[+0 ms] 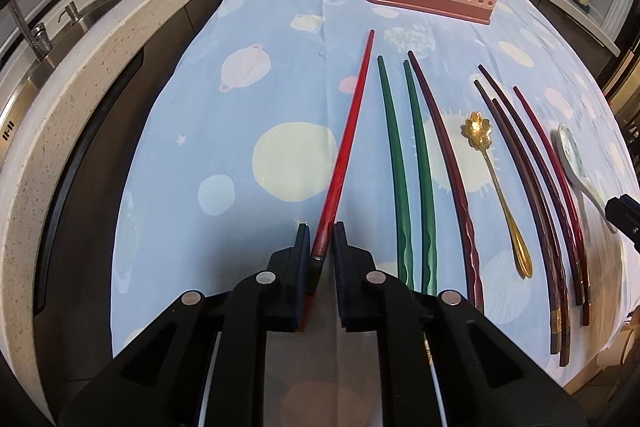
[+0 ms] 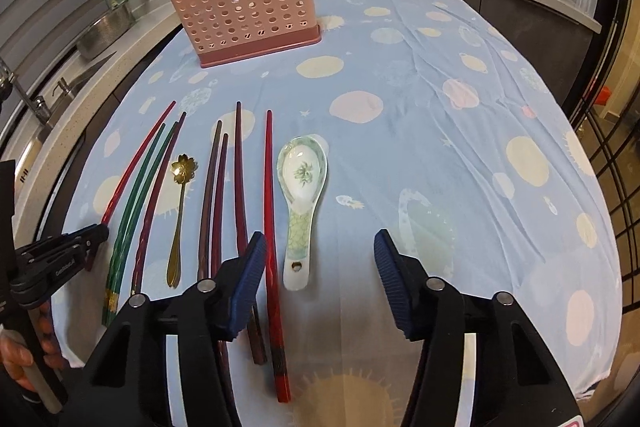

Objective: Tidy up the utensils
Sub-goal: 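Grasp a red chopstick with the left tool while the right tool grasps the white ceramic spoon, then lift the red chopstick with the left tool while the right tool carries the spoon to the pink holder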

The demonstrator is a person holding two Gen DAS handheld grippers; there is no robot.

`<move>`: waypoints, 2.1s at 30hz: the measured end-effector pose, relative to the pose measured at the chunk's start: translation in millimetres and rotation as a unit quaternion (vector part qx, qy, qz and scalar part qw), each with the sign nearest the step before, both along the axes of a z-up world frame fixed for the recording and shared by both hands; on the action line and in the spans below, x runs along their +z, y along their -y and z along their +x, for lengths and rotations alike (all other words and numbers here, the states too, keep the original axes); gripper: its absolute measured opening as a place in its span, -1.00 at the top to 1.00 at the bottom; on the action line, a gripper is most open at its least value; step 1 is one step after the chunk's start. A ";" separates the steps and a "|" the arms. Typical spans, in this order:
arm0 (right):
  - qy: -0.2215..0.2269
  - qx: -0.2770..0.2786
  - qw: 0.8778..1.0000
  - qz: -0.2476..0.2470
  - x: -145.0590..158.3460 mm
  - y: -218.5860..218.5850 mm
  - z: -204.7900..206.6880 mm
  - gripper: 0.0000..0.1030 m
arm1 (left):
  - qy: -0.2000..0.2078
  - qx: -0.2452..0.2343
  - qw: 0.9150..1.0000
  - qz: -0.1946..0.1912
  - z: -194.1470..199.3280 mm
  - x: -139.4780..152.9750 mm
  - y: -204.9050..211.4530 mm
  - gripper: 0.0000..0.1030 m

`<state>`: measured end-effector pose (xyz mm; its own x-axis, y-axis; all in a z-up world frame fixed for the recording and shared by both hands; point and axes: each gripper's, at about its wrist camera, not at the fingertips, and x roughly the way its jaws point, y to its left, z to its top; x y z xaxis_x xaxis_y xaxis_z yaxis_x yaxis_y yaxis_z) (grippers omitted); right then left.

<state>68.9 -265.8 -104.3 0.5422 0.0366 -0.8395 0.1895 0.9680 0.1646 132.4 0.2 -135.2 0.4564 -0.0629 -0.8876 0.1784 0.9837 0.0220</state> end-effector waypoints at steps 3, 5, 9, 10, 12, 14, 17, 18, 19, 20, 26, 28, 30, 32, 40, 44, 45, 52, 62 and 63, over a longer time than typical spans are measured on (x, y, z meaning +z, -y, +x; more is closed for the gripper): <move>-0.009 -0.002 1.000 0.019 -9.6 3.7 9.5 0.35 | 0.000 0.000 1.000 -0.001 4.2 0.0 0.8 0.77; -0.015 -0.003 0.999 0.028 -15.8 5.5 13.5 0.50 | 0.000 0.000 1.000 -0.003 5.7 -0.1 0.9 0.77; -0.025 -0.002 0.999 0.038 -27.4 5.3 15.8 0.66 | 0.004 -0.002 1.000 -0.001 6.7 -0.5 2.9 0.77; -0.021 -0.002 0.999 0.036 -27.9 4.8 14.3 0.67 | 0.005 -0.003 1.000 0.000 6.4 -0.6 3.2 0.78; -0.017 0.000 0.999 0.030 -28.0 3.5 12.8 0.67 | 0.008 -0.004 1.000 0.002 6.6 -0.8 4.0 0.78; -0.015 0.001 1.000 0.026 -28.1 2.5 12.0 0.67 | 0.009 -0.004 1.000 0.003 6.1 -0.8 4.5 0.78; -0.016 0.006 1.000 0.023 -26.8 1.0 11.7 0.67 | 0.008 -0.004 1.000 0.001 6.4 -0.6 3.7 0.78; -0.016 0.005 1.000 0.026 -26.6 1.8 11.5 0.67 | 0.007 -0.003 1.000 -0.001 6.7 -0.6 3.2 0.78; -0.014 0.002 0.999 0.034 -26.4 3.4 10.5 0.64 | 0.006 -0.003 1.000 -0.003 6.7 -0.6 2.9 0.78; -0.014 0.002 0.999 0.043 -26.4 4.8 9.9 0.62 | 0.005 -0.002 1.000 -0.005 6.4 -0.3 2.9 0.77; -0.011 -0.002 0.997 0.074 -26.6 12.4 6.5 0.60 | 0.000 0.002 1.000 -0.019 5.6 0.2 -0.3 0.77; -0.011 -0.002 0.997 0.072 -28.4 12.5 6.0 0.70 | -0.001 0.003 1.000 -0.022 4.6 0.4 -1.0 0.77; -0.010 0.006 0.997 0.074 -27.7 10.7 4.4 0.80 | -0.003 0.003 1.000 -0.026 2.6 0.6 -1.9 0.77; -0.008 0.008 0.998 0.062 -25.0 7.2 1.0 0.81 | -0.005 0.003 1.000 -0.031 -1.0 1.0 -4.5 0.77; 0.010 0.009 0.999 0.039 -6.3 2.2 -20.3 0.84 | -0.013 0.003 0.998 -0.053 -22.0 7.3 -14.3 0.86; 0.022 0.003 0.999 0.035 6.9 2.4 -30.8 0.86 | 0.002 0.003 0.998 -0.062 -37.0 23.0 -19.3 0.86; 0.026 0.002 0.999 0.033 9.9 2.4 -33.0 0.86 | 0.009 0.002 0.998 -0.063 -40.3 28.6 -20.3 0.86; 0.044 -0.006 0.999 0.024 26.3 3.8 -43.9 0.88 | 0.053 0.005 0.996 -0.074 -51.1 67.9 -26.0 0.87; 0.076 -0.004 0.997 0.017 52.7 4.7 -37.3 0.89 | 0.111 0.002 0.991 -0.079 -35.5 115.0 -19.0 0.87; 0.079 -0.004 0.997 0.017 54.9 4.8 -35.2 0.89 | 0.117 0.001 0.990 -0.079 -32.4 119.7 -17.8 0.87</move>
